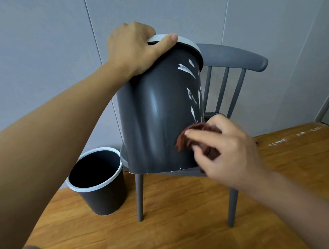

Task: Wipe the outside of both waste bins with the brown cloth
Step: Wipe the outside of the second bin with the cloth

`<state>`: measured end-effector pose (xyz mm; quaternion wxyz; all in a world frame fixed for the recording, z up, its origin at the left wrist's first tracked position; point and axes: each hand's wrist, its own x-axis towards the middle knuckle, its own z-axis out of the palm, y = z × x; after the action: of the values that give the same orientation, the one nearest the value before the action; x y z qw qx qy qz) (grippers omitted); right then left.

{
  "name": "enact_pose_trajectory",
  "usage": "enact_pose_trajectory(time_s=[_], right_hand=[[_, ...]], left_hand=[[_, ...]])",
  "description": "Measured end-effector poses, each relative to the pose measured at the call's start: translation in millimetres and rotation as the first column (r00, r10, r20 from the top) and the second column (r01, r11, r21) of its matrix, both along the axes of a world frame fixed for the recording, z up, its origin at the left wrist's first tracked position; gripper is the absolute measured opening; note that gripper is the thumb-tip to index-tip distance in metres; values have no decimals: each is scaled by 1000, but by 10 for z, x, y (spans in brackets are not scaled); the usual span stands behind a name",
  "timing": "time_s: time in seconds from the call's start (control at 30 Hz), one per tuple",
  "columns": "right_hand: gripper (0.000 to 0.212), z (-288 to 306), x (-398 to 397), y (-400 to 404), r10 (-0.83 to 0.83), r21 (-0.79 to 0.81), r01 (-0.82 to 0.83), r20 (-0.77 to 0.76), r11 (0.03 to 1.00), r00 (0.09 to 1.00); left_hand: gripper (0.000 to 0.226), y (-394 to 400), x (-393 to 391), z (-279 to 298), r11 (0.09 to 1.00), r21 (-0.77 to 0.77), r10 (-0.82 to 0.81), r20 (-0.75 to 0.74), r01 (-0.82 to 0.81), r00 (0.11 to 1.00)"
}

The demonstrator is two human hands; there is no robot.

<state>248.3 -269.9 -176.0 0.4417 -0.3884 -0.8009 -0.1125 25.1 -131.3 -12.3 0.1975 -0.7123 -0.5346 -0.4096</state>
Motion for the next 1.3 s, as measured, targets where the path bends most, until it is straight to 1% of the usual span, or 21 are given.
enact_pose_trajectory(time_s=[0.07,0.1,0.13,0.27,0.3,0.37,0.43,0.47,0.5,0.53,0.57,0.6,0.67,0.73,0.8,0.87,0.97,1.03,1.1,1.2,1.3], right_hand=[[28,-110,-32,-111,174,-47,-168,146,985,974],[27,-140,-37,-158,222,-73,-211,196,975,955],[26,-139,-32,-164,225,-74,-213,210,974,952],[30,-11,-33,-36,43,-10,-43,20,999,999],[30,-5,-40,-45,50,-13,-50,25,999,998],[26,-46,-54,-140,176,-87,-163,161,983,971],[19,-72,-57,-268,291,-188,-241,307,952,906],[18,-48,-43,-297,314,-207,-259,306,943,899],[18,-7,-26,-292,326,-211,-279,239,937,915],[20,37,-2,-268,334,-202,-306,120,930,935],[22,86,27,-228,323,-171,-320,-9,932,946],[23,133,48,-170,276,-117,-289,-116,950,954],[26,215,63,-21,120,-11,-127,-259,992,958],[29,256,24,140,1,36,13,-366,999,931],[31,265,-59,269,-60,64,93,-401,994,914],[35,242,-169,329,-98,77,132,-347,988,933],[51,197,-320,236,-101,7,104,-197,995,975],[59,204,-368,130,-88,-26,85,-102,996,991],[62,234,-389,78,-105,-15,105,-7,994,994],[65,256,-432,83,-56,-10,56,36,998,998],[55,261,-484,86,4,2,-4,34,1000,999]], left_hand=[[73,3,-3,2,1000,1,-8,3,8,1000],[73,2,2,1,1000,2,-11,2,11,1000],[73,-1,10,0,1000,3,-11,-1,11,1000],[72,-23,31,8,1000,8,16,-4,-16,1000],[72,-24,29,10,1000,7,19,-4,-19,1000],[73,-19,19,11,1000,3,13,-1,-13,1000],[73,-18,-4,7,1000,3,5,-3,-5,1000],[73,-19,-13,5,1000,5,1,-3,-1,1000],[73,-20,-21,4,1000,7,-4,-2,4,1000],[73,-25,-27,0,1000,10,-6,0,6,1000],[73,-29,-34,-5,1000,13,-5,2,5,1000],[73,-29,-43,-11,1000,16,-4,2,4,1000],[72,-19,-65,-23,1000,24,-12,4,12,1000],[72,-15,-73,-44,999,32,-20,12,20,1000],[71,-11,-71,-64,999,42,-27,18,27,999],[68,-6,-93,-76,997,55,-63,18,62,998],[56,-34,-189,-72,982,28,-187,20,186,982],[50,-73,-277,-47,967,-32,-250,22,251,968],[48,-113,-345,33,955,-131,-266,8,264,964],[43,-175,-321,224,936,-245,-274,-59,252,960],[40,-201,-177,317,944,-252,-249,-117,214,961]])
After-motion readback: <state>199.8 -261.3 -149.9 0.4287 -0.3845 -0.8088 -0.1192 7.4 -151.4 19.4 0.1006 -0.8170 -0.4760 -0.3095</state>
